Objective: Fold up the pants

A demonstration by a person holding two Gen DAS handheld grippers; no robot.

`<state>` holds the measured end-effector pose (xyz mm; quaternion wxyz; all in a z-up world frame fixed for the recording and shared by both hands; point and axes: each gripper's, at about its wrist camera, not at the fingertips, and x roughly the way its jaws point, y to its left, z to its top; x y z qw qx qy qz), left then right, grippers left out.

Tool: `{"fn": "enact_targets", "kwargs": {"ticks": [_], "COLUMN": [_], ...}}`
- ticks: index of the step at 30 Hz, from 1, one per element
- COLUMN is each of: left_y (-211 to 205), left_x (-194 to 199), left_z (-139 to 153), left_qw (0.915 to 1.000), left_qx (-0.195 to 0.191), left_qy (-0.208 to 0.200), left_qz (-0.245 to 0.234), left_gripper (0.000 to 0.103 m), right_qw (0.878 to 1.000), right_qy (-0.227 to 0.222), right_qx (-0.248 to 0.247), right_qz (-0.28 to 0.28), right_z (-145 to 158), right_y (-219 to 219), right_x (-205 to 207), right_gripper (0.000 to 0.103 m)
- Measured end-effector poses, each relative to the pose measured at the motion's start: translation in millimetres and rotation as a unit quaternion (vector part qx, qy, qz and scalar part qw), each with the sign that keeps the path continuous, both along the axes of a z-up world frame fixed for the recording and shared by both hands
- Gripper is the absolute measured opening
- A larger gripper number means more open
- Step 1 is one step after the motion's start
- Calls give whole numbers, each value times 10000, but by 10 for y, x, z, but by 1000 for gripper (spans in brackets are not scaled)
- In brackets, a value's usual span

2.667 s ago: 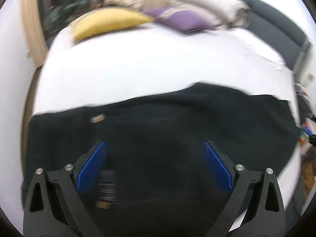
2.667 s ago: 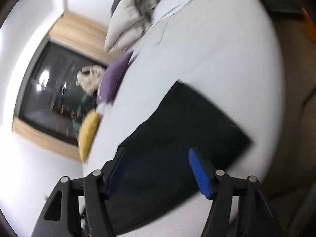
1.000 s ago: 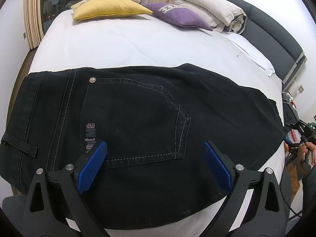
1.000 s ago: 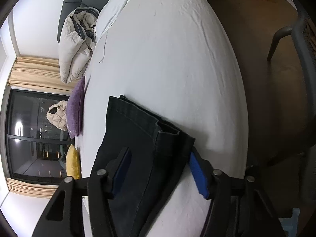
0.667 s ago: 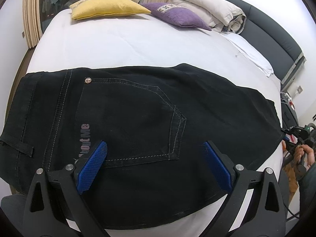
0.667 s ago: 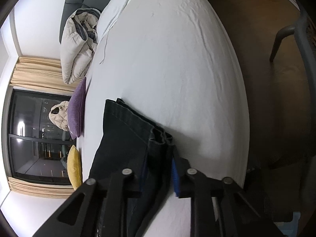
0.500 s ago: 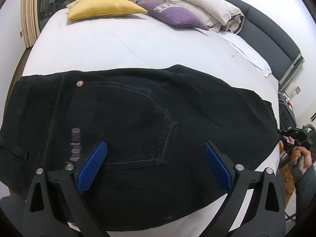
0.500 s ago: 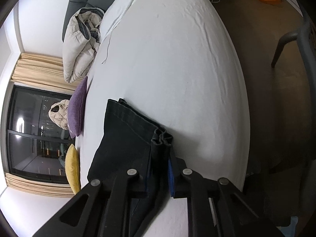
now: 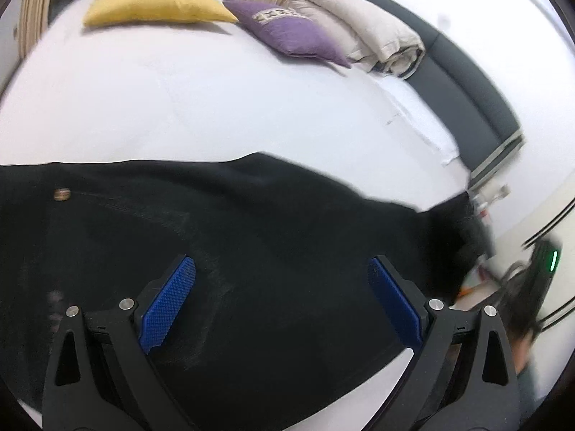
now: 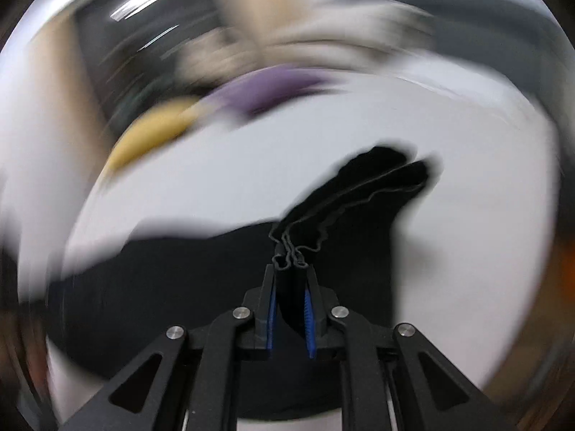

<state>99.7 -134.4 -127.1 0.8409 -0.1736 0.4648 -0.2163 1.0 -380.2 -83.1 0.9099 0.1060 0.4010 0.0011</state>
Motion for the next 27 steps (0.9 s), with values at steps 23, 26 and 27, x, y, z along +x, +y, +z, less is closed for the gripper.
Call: {"fn": "enact_targets", "kwargs": {"ticks": [23,26,27], "left_y": [-1153,-953,-854], "left_x": [784,785,788], "left_z": [-451,-432,-411], "left_qw": [9658,9694,9711], "left_qx": [-1344,-1283,-1247], "left_qy": [1657,1550,1500], "left_qz": [-1476,-1408,-1373], "left_gripper": [28,12,10], "right_qw": [9824,9809,9803], "right_qy": [-360,-417,-434], "right_qx": [-1137,-1138,-1147], "right_qz": [1434,1524,1551], "right_z": [-12,41,54], "right_y": [1333,1455,1494], "right_x": [-181,-150,-142], "right_gripper": [15,15,15]}}
